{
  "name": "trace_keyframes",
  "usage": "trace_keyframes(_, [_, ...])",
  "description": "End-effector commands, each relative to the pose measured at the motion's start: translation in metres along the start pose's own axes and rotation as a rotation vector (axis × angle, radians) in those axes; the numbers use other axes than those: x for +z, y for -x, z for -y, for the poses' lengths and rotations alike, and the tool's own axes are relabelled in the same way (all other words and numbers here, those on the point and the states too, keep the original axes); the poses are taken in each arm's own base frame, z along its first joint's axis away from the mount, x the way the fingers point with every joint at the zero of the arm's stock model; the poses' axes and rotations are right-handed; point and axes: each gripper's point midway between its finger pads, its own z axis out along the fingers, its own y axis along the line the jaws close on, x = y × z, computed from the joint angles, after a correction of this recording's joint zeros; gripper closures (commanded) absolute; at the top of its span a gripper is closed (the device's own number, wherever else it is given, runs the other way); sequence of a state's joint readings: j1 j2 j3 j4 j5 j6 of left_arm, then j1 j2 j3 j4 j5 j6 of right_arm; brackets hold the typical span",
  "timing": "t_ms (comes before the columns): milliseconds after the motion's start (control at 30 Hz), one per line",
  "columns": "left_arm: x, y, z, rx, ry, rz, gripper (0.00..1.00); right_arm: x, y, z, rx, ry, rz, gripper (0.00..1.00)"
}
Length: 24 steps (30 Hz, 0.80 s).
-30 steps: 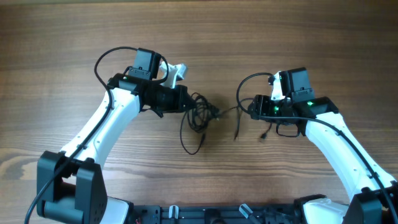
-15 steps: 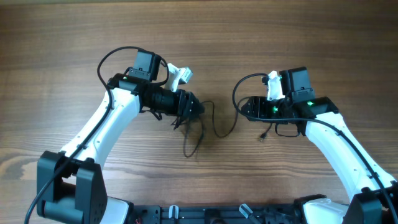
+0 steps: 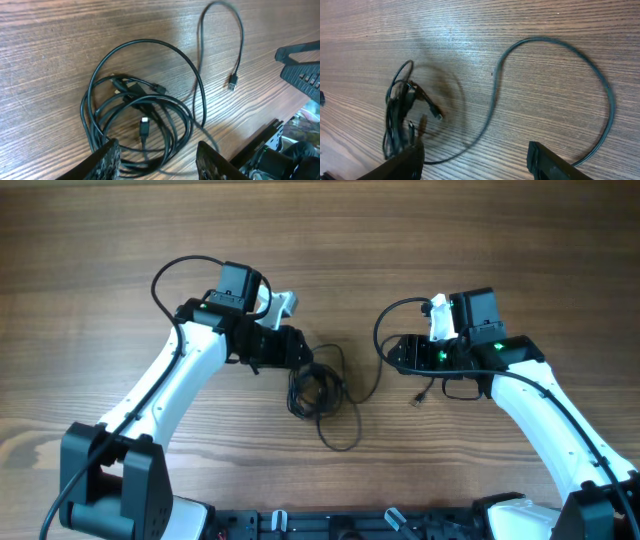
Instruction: Untangle cables
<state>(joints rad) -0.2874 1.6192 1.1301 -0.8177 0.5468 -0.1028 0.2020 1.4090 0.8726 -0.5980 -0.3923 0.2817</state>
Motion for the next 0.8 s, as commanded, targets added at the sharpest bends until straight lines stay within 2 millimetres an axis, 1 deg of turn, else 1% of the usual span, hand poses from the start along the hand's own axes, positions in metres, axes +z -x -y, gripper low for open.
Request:
trace_keyframes(0, [-0.004,-0.002,0.003,-0.002,0.007,0.001,0.50,0.002,-0.002,0.000,-0.016,0.002,-0.012,0.32])
trace_keyframes(100, [0.000,-0.009,0.007,0.005,0.008,-0.024,0.51,0.002,-0.003,0.000,-0.016,0.002,-0.013,0.32])
trace_keyframes(267, [0.010,-0.020,0.023,0.064,0.017,-0.062,0.53,0.002,-0.003,0.001,-0.015,0.001,-0.016,0.32])
trace_keyframes(367, [0.017,-0.025,0.021,0.099,0.103,-0.070,0.54,0.002,-0.004,0.001,-0.014,0.000,-0.018,0.32])
trace_keyframes(433, [0.020,-0.026,0.014,0.074,0.199,-0.056,0.54,0.002,-0.004,0.001,-0.014,0.000,-0.018,0.32])
trace_keyframes(500, [0.022,-0.027,0.013,0.061,0.254,-0.045,0.53,0.002,-0.004,0.001,-0.014,0.000,-0.019,0.32])
trace_keyframes(567, [0.025,-0.029,0.016,0.062,0.269,-0.046,0.53,0.002,-0.004,0.001,-0.013,0.000,-0.019,0.32])
trace_keyframes(633, [0.030,-0.034,0.024,0.083,0.265,-0.057,0.53,0.002,-0.004,0.001,-0.014,0.000,-0.019,0.32])
trace_keyframes(767, [0.039,-0.040,0.023,0.113,0.323,-0.069,0.53,0.002,-0.005,0.001,-0.013,-0.001,-0.021,0.32])
